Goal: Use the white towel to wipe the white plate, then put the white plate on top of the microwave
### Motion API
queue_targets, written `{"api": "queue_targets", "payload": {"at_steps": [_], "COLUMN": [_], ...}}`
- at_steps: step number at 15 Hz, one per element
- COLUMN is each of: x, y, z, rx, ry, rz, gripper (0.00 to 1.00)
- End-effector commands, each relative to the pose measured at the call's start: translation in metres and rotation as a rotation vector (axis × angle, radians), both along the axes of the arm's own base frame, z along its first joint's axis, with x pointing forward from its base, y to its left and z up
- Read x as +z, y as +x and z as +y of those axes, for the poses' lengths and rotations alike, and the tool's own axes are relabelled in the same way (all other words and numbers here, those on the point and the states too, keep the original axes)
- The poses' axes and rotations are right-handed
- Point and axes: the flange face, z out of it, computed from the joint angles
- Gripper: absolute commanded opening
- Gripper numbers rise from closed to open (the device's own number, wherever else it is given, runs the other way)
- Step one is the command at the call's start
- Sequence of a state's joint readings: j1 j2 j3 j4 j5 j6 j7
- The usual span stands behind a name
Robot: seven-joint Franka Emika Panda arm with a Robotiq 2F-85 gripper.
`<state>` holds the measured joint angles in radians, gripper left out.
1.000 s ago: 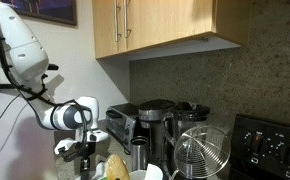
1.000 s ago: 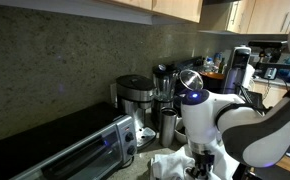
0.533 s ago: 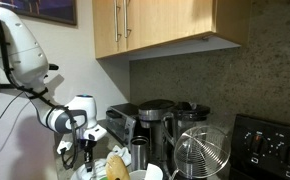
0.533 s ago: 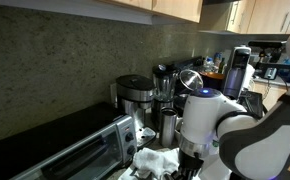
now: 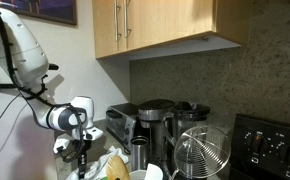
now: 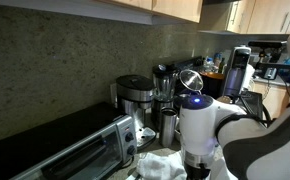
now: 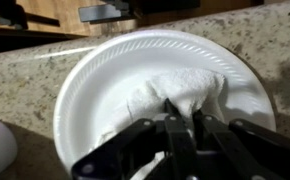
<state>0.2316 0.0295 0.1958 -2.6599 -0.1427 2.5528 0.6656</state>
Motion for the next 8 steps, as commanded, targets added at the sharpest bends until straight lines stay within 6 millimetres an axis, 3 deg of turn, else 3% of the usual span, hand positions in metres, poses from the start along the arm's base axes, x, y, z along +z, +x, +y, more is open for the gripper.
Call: {"api": "queue_targets", "payload": {"at_steps": [1,6,8], "x": [0.015,0.013,-0.008], "y": [0.006,0.008,0.006], "z": [-0.003,0.022,0.033], "rx": [0.010,-0.048,-0.061], "ry": [-0.122,0.076,0.159], "rz": [-0.122,-0.226,-0.174], "gripper": [0.06,0.06,0.06]}}
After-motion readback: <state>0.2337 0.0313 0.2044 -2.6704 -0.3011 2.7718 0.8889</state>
